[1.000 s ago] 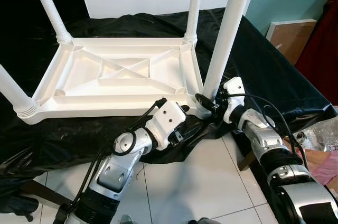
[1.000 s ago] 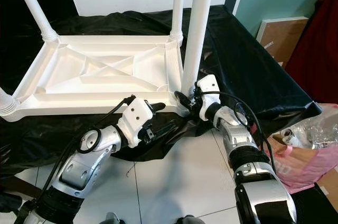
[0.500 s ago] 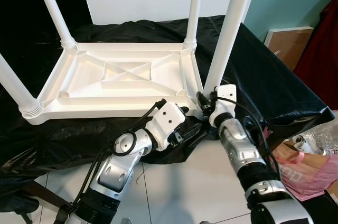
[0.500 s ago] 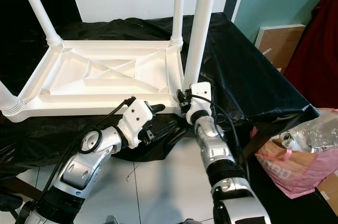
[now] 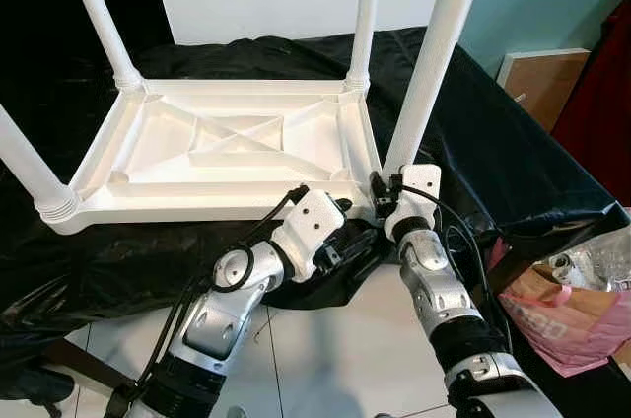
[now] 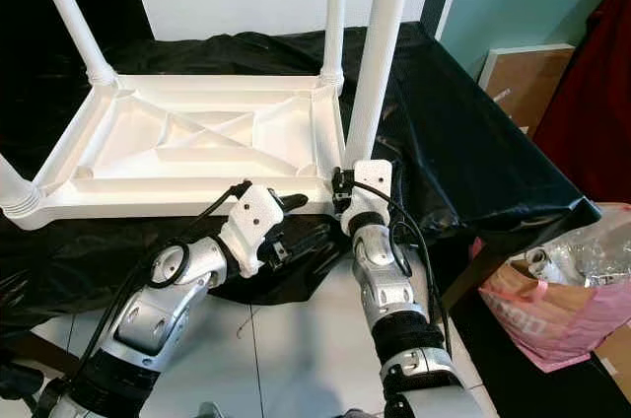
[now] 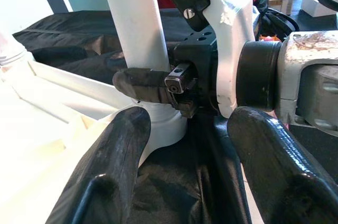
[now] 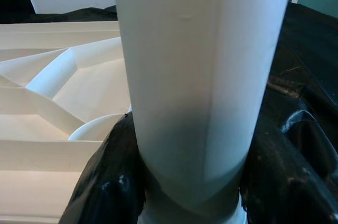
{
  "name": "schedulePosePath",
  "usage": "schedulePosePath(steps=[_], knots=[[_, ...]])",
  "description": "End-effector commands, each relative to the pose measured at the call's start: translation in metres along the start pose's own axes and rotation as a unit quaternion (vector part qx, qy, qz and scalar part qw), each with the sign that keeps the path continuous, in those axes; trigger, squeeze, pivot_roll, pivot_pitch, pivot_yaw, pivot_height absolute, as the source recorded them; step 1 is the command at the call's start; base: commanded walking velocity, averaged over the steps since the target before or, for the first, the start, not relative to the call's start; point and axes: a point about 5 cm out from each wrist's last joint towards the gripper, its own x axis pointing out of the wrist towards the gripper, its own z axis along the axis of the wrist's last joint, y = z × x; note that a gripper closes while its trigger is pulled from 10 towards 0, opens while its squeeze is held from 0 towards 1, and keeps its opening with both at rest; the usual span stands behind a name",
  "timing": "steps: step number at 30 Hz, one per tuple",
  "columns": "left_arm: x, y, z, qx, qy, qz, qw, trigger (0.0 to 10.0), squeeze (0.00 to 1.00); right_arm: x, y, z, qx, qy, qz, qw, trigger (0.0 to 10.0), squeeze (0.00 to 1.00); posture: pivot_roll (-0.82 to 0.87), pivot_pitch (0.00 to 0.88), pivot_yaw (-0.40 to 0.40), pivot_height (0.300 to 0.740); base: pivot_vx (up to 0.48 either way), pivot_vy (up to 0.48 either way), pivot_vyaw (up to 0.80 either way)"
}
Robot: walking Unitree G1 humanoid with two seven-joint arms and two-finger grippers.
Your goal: Building children table
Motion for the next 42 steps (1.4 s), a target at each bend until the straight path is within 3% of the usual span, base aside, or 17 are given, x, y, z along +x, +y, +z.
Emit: schedulePosePath(steps=[1, 6, 14, 15, 16, 17, 22, 24, 30, 36, 37, 38, 39, 42], knots=[[0.001, -0.002, -0.004, 0.0, 0.005, 0.012, 1.0, 10.0, 0.0, -0.006, -0.002, -0.01, 0.01, 0.022, 0.002, 1.0, 10.0, 1.0, -0.01, 0.036, -0.027, 0.74, 0.0, 0.0, 0.0], [0.001, -0.002, -0.003, 0.001, 0.004, 0.011, 1.0, 10.0, 0.0, -0.006, -0.005, -0.005, 0.01, 0.008, 0.033, 0.999, 10.0, 1.0, -0.01, 0.028, -0.031, 0.74, 0.0, 0.0, 0.0], [0.001, 0.002, -0.002, 0.006, 0.004, 0.013, 1.0, 10.0, 0.0, -0.008, -0.023, 0.004, -0.009, -0.004, 0.134, 0.991, 10.0, 1.0, -0.01, 0.035, -0.03, 0.74, 0.0, 0.0, 0.0], [0.001, 0.002, -0.002, 0.006, 0.004, 0.013, 1.0, 10.0, 0.0, -0.009, -0.025, 0.005, -0.01, -0.001, 0.153, 0.988, 10.0, 0.81, -0.01, 0.04, -0.031, 0.74, 0.0, 0.0, 0.0], [0.0, 0.002, -0.002, 0.006, 0.004, 0.013, 1.0, 10.0, 0.0, -0.009, -0.027, 0.005, -0.01, 0.002, 0.167, 0.986, 10.0, 0.81, -0.01, 0.041, -0.031, 0.74, 0.0, 0.0, 0.0], [0.0, 0.002, -0.002, 0.006, 0.004, 0.014, 1.0, 10.0, 0.0, -0.009, -0.03, 0.006, -0.015, 0.003, 0.184, 0.983, 10.0, 0.0, -0.01, 0.045, -0.032, 0.74, 0.0, 0.0, 0.0], [0.0, 0.001, -0.002, 0.005, 0.004, 0.015, 1.0, 10.0, 0.0, -0.007, -0.034, 0.007, -0.025, 0.006, 0.217, 0.976, 10.0, 0.0, -0.01, 0.046, -0.031, 0.74, 0.0, 0.0, 0.0], [0.0, -0.001, -0.003, 0.003, 0.005, 0.012, 1.0, 10.0, 0.0, -0.001, -0.034, 0.008, -0.05, 0.013, 0.251, 0.967, 10.0, 0.0, -0.01, 0.049, -0.028, 0.74, 0.0, 0.0, 0.0], [0.001, -0.001, -0.003, 0.003, 0.006, 0.01, 1.0, 10.0, 0.0, 0.012, -0.029, 0.009, -0.078, 0.022, 0.267, 0.96, 10.0, 0.0, -0.01, 0.051, -0.024, 0.74, 0.0, 0.0, 0.0], [0.002, 0.0, -0.002, 0.003, 0.005, 0.011, 1.0, 10.0, 0.0, 0.013, -0.026, 0.009, -0.085, 0.023, 0.27, 0.959, 10.0, 0.0, -0.01, 0.05, -0.025, 0.74, 0.0, 0.0, 0.0], [0.002, 0.0, -0.001, 0.004, 0.004, 0.011, 1.0, 10.0, 0.0, 0.014, -0.024, 0.007, -0.095, 0.03, 0.279, 0.955, 5.7, 0.0, 0.0, 0.047, -0.028, 0.74, 0.0, 0.0, 0.0], [0.002, 0.0, -0.001, 0.004, 0.004, 0.011, 1.0, 10.0, 0.0, 0.014, -0.024, 0.007, -0.095, 0.03, 0.279, 0.955, 5.7, 0.0, 0.0, 0.047, -0.028, 0.74, 0.0, 0.0, 0.0], [0.002, 0.001, -0.001, 0.005, 0.004, 0.013, 1.0, 10.0, 0.0, 0.014, -0.022, 0.005, -0.095, 0.036, 0.285, 0.953, 0.0, 0.0, 0.0, 0.046, -0.031, 0.74, 0.0, 0.0, 0.0], [0.002, 0.002, -0.001, 0.005, 0.004, 0.016, 1.0, 10.0, 0.0, 0.014, -0.023, 0.003, -0.097, 0.041, 0.286, 0.952, 0.0, 0.0, 0.0, 0.048, -0.032, 0.74, 0.0, 0.0, 0.0]])
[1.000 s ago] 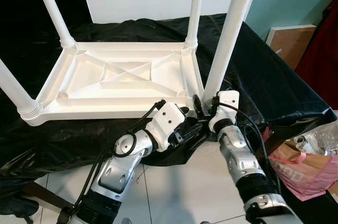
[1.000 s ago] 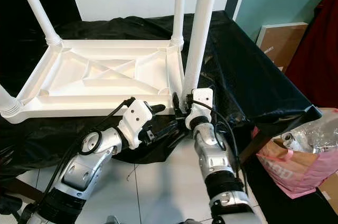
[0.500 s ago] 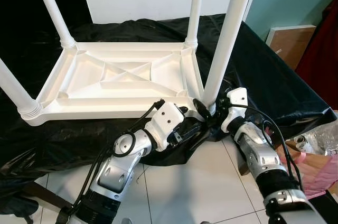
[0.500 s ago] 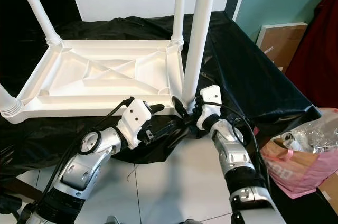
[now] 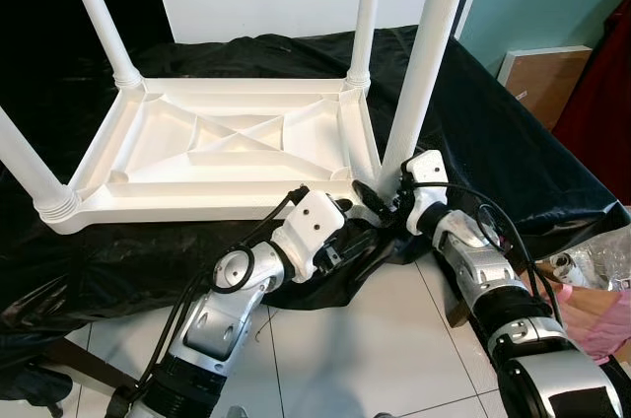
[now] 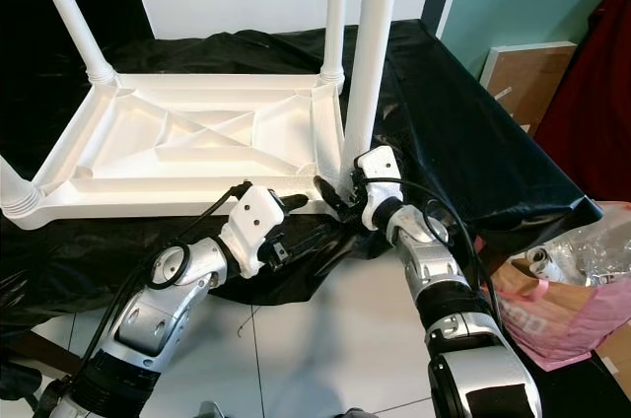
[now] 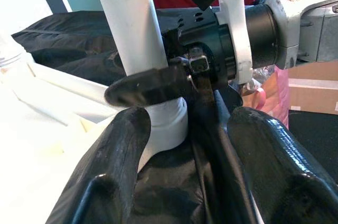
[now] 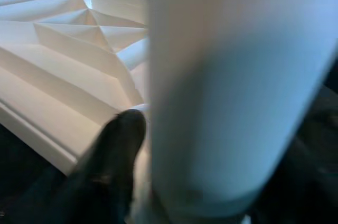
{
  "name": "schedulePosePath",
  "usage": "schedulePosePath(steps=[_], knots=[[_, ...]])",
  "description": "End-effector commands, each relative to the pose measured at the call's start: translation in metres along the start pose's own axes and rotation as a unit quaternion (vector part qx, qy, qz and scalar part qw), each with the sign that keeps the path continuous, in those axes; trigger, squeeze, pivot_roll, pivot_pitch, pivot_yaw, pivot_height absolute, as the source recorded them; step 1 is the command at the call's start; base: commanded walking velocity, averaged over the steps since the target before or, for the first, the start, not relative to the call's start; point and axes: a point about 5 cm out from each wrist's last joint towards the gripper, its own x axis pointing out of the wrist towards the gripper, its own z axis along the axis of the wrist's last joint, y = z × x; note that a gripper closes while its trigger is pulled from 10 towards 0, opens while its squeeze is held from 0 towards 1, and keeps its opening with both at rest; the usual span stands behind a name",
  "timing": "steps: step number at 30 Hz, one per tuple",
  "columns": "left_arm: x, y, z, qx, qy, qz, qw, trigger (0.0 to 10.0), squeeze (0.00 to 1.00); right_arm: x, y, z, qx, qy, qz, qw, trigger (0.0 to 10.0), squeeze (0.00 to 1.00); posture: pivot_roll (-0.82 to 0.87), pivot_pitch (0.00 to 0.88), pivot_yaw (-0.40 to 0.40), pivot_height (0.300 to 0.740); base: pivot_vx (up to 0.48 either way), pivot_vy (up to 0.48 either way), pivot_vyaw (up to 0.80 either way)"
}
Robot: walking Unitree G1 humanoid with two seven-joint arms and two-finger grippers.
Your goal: Building children table
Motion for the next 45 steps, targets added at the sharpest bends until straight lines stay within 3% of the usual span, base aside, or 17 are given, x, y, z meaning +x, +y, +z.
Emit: schedulePosePath(steps=[1, 6, 7, 8, 9, 10, 15, 19, 20, 30, 32, 37, 39, 45], knots=[[0.001, 0.002, -0.002, 0.003, 0.005, 0.016, 1.0, 10.0, 0.0, 0.0, 0.008, -0.01, 0.0, 0.025, 0.02, 0.999, 0.0, 0.0, 0.0, 0.05, -0.033, 0.74, 0.0, 0.0, 0.0], [0.001, 0.002, -0.002, 0.003, 0.006, 0.018, 1.0, 10.0, 0.0, -0.003, 0.003, -0.016, -0.003, 0.04, 0.008, 0.999, 0.0, 0.0, 0.0, 0.049, -0.035, 0.74, 0.0, 0.0, 0.0], [0.001, 0.002, -0.002, 0.002, 0.006, 0.018, 1.0, 10.0, 0.0, -0.004, 0.002, -0.018, -0.002, 0.044, -0.002, 0.999, 3.3, 0.0, 0.0, 0.047, -0.037, 0.74, 0.0, 0.0, 0.0], [0.001, 0.002, -0.002, 0.002, 0.006, 0.018, 1.0, 10.0, 0.0, -0.004, 0.002, -0.018, -0.002, 0.044, -0.002, 0.999, 3.3, 0.0, 0.0, 0.047, -0.037, 0.74, 0.0, 0.0, 0.0], [0.001, 0.003, -0.002, 0.002, 0.005, 0.019, 1.0, 10.0, 0.0, -0.005, 0.002, -0.019, 0.0, 0.046, -0.009, 0.999, 9.0, 0.0, 0.0, 0.047, -0.038, 0.74, 0.0, 0.0, 0.0], [0.001, 0.004, -0.002, 0.0, 0.003, 0.023, 1.0, 10.0, 0.0, -0.006, 0.003, -0.021, 0.008, 0.045, -0.023, 0.999, 10.0, 0.0, 0.0, 0.045, -0.041, 0.74, 0.0, 0.0, 0.0], [0.0, 0.004, -0.003, -0.002, 0.004, 0.03, 1.0, 10.0, 0.0, -0.007, 0.009, -0.025, 0.032, 0.045, -0.092, 0.994, 10.0, 0.0, 0.0, 0.044, -0.039, 0.74, 0.0, 0.0, 0.0], [-0.001, 0.004, -0.004, -0.002, 0.005, 0.029, 1.0, 10.0, 0.0, -0.006, 0.012, -0.026, 0.038, 0.046, -0.105, 0.993, 10.0, 0.0, 0.0, 0.044, -0.04, 0.74, 0.0, 0.0, 0.0], [-0.002, 0.004, -0.005, -0.003, 0.007, 0.03, 1.0, 10.0, 0.0, -0.006, 0.015, -0.028, 0.054, 0.05, -0.145, 0.987, 10.0, 0.0, 0.0, 0.044, -0.04, 0.74, 0.0, 0.0, 0.0], [-0.002, 0.003, -0.007, -0.004, 0.009, 0.03, 1.0, 10.0, 0.0, -0.008, 0.019, -0.036, 0.079, 0.068, -0.231, 0.967, 10.0, 0.0, 0.0, 0.038, -0.041, 0.74, 0.0, 0.0, 0.0], [-0.001, 0.004, -0.007, -0.004, 0.009, 0.029, 1.0, 10.0, 0.0, -0.008, 0.021, -0.036, 0.085, 0.07, -0.274, 0.956, 10.0, 0.0, 0.0, 0.031, -0.04, 0.74, 0.0, 0.0, 0.0], [-0.001, 0.004, -0.007, -0.003, 0.009, 0.029, 1.0, 10.0, 0.0, -0.008, 0.023, -0.037, 0.091, 0.07, -0.294, 0.949, 10.0, 0.0, 0.0, 0.027, -0.039, 0.74, 0.0, 0.0, 0.0], [0.001, 0.004, -0.007, -0.003, 0.007, 0.027, 1.0, 10.0, 0.0, -0.006, 0.032, -0.034, 0.099, 0.064, -0.301, 0.946, 10.0, 0.0, -0.01, 0.021, -0.036, 0.74, 0.0, 0.0, 0.0], [0.003, 0.003, -0.006, -0.003, 0.005, 0.023, 1.0, 10.0, 0.0, -0.006, 0.032, -0.031, 0.099, 0.057, -0.303, 0.946, 10.0, 0.0, -0.01, 0.017, -0.037, 0.74, 0.0, 0.0, 0.0]])
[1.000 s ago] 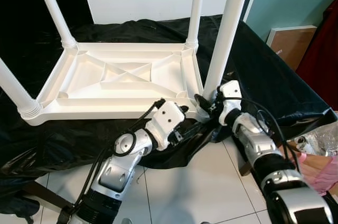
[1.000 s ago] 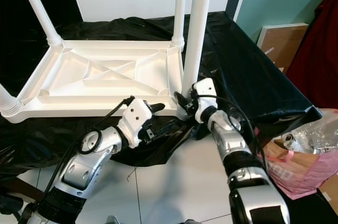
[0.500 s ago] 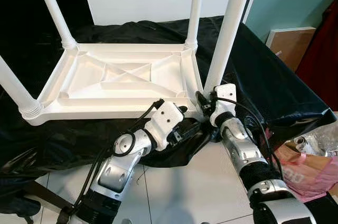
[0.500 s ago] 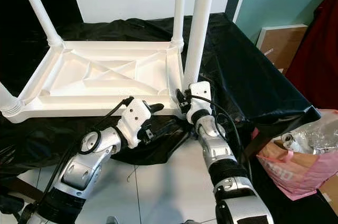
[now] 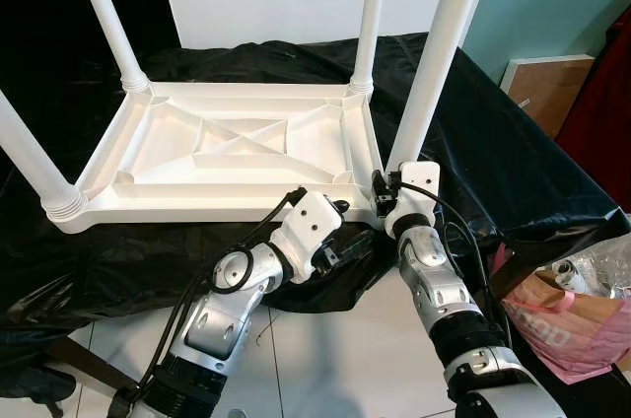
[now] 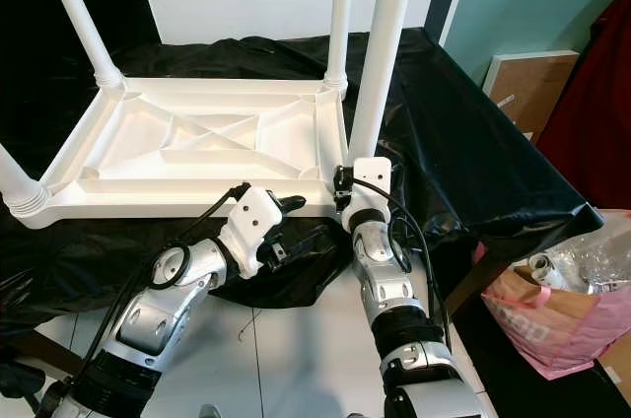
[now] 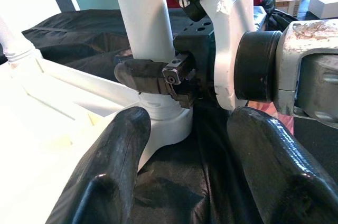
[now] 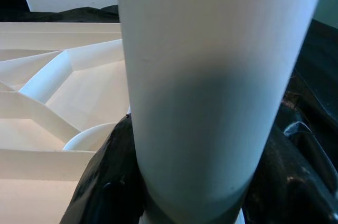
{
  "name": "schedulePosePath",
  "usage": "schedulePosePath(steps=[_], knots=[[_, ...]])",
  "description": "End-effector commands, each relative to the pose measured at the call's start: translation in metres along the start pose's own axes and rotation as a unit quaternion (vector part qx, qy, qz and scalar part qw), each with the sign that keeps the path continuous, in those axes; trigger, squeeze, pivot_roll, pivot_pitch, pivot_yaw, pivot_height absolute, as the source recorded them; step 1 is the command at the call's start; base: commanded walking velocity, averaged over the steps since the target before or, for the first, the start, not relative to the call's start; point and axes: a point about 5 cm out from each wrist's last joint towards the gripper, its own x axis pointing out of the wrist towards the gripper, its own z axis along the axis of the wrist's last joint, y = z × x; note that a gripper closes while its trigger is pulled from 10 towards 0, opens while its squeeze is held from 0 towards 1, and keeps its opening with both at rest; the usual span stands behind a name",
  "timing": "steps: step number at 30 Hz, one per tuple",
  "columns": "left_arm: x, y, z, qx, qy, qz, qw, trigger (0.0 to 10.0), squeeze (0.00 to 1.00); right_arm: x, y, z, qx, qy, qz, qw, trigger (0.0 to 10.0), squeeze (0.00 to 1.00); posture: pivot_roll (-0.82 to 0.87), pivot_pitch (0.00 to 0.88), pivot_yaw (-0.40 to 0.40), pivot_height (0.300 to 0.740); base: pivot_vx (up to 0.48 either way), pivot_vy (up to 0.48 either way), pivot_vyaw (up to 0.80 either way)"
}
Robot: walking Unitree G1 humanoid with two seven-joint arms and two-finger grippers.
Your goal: Building children table
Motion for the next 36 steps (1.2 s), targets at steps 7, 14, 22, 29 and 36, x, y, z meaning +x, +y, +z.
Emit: schedulePosePath(steps=[7, 14, 22, 29, 36], knots=[[0.003, 0.002, 0.0, 0.005, -0.003, 0.019, 1.0, 10.0, 0.0, -0.007, -0.007, -0.014, 0.006, 0.027, 0.004, 1.0, 10.0, 1.0, -0.01, 0.012, -0.038, 0.74, 0.0, 0.0, 0.0], [0.003, 0.001, 0.001, 0.005, -0.004, 0.018, 1.0, 10.0, 0.0, -0.009, -0.016, -0.007, 0.01, 0.005, 0.046, 0.999, 10.0, 1.0, -0.01, 0.013, -0.039, 0.74, 0.0, 0.0, 0.0], [0.003, 0.0, 0.001, 0.003, -0.005, 0.014, 1.0, 10.0, 0.0, -0.011, -0.04, 0.0, -0.021, -0.007, 0.155, 0.988, 10.0, 0.48, -0.02, 0.022, -0.03, 0.74, 0.0, 0.0, 0.0], [0.004, 0.001, 0.002, 0.005, -0.005, 0.012, 1.0, 10.0, 0.0, -0.001, -0.044, 0.004, -0.072, 0.004, 0.254, 0.965, 10.0, 0.0, -0.02, 0.031, -0.022, 0.74, 0.0, 0.0, 0.0], [0.004, 0.002, 0.002, 0.004, -0.005, 0.014, 1.0, 10.0, 0.0, 0.011, -0.042, 0.007, -0.091, 0.014, 0.269, 0.959, 10.0, 0.0, -0.01, 0.037, -0.025, 0.74, 0.0, 0.0, 0.0]])
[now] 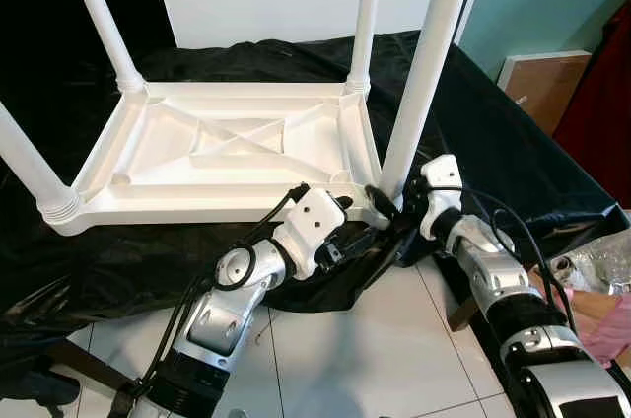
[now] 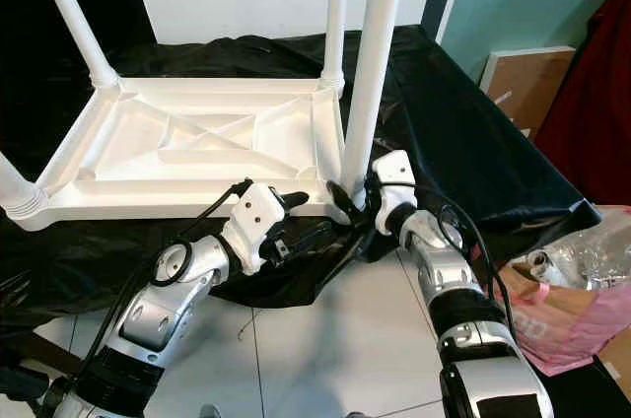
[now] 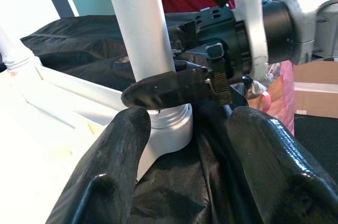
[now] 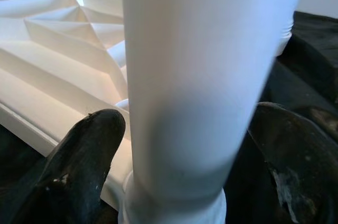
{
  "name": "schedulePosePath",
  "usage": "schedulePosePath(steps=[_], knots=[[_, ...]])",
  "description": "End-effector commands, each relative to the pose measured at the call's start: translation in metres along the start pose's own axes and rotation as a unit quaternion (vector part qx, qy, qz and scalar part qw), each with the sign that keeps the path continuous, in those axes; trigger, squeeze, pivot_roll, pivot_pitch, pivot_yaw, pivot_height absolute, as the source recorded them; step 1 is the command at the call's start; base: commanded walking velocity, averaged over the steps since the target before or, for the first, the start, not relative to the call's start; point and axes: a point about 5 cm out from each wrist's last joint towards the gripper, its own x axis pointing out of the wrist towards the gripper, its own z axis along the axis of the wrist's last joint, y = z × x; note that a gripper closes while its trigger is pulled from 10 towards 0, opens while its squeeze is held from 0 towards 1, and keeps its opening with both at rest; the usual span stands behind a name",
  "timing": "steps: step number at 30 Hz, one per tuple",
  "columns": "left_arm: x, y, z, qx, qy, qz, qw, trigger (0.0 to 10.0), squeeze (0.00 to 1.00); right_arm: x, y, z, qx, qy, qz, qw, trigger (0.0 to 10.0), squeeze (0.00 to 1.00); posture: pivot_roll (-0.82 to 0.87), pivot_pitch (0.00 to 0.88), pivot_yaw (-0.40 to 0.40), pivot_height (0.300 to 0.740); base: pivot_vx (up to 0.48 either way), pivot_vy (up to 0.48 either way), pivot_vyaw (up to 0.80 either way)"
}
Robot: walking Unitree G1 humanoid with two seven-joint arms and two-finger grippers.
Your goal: Building children table
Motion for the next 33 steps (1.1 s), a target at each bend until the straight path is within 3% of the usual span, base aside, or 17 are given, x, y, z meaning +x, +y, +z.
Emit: schedulePosePath(steps=[1, 2, 3, 12, 13, 19, 22, 25, 27, 33], knots=[[0.001, 0.001, -0.001, -0.001, 0.004, 0.017, 1.0, 10.0, 0.0, -0.001, 0.0, -0.008, -0.009, 0.02, 0.0, 1.0, 2.4, 0.0, 0.0, 0.042, -0.031, 0.74, 0.0, 0.0, 0.0], [0.001, 0.001, -0.001, -0.002, 0.003, 0.018, 1.0, 10.0, 0.0, -0.001, 0.0, -0.009, -0.011, 0.025, -0.002, 1.0, 2.4, 0.0, 0.0, 0.042, -0.031, 0.74, 0.0, 0.0, 0.0], [0.0, 0.001, -0.001, -0.002, 0.004, 0.02, 1.0, 10.0, 0.0, -0.002, 0.0, -0.011, -0.006, 0.028, -0.002, 1.0, 0.0, 0.0, 0.0, 0.042, -0.031, 0.74, 0.0, 0.0, 0.0], [-0.003, -0.001, -0.003, -0.007, 0.007, 0.023, 1.0, 10.0, 0.0, -0.008, -0.002, -0.021, 0.012, 0.032, -0.013, 0.999, 0.0, 0.0, 0.0, 0.055, -0.036, 0.74, 0.0, 0.0, 0.0], [-0.003, -0.001, -0.003, -0.007, 0.007, 0.023, 1.0, 10.0, 0.0, -0.009, -0.003, -0.022, 0.018, 0.033, -0.027, 0.999, 10.0, 0.0, 0.0, 0.054, -0.037, 0.74, 0.0, 0.0, 0.0], [-0.003, -0.003, -0.004, -0.008, 0.007, 0.021, 1.0, 10.0, 0.0, -0.011, 0.001, -0.027, 0.029, 0.037, -0.077, 0.996, 10.0, 0.0, 0.0, 0.046, -0.036, 0.74, 0.0, 0.0, 0.0], [-0.003, -0.003, -0.004, -0.007, 0.008, 0.02, 1.0, 10.0, 0.0, -0.012, 0.006, -0.032, 0.054, 0.044, -0.138, 0.988, 10.0, 0.0, 0.0, 0.042, -0.037, 0.74, 0.0, 0.0, 0.0], [-0.003, -0.003, -0.004, -0.007, 0.008, 0.019, 1.0, 10.0, 0.0, -0.012, 0.007, -0.033, 0.056, 0.043, -0.143, 0.987, 10.0, 0.0, 0.0, 0.042, -0.037, 0.74, 0.0, 0.0, 0.0], [-0.003, -0.003, -0.004, -0.007, 0.008, 0.019, 1.0, 10.0, 0.0, -0.012, 0.013, -0.035, 0.069, 0.044, -0.183, 0.98, 10.0, 0.0, 0.0, 0.038, -0.04, 0.74, 0.0, 0.0, 0.0], [-0.003, -0.004, -0.004, -0.007, 0.007, 0.018, 1.0, 10.0, 0.0, -0.01, 0.022, -0.035, 0.09, 0.038, -0.228, 0.969, 10.0, 0.0, 0.0, 0.039, -0.038, 0.74, 0.0, 0.0, 0.0]])
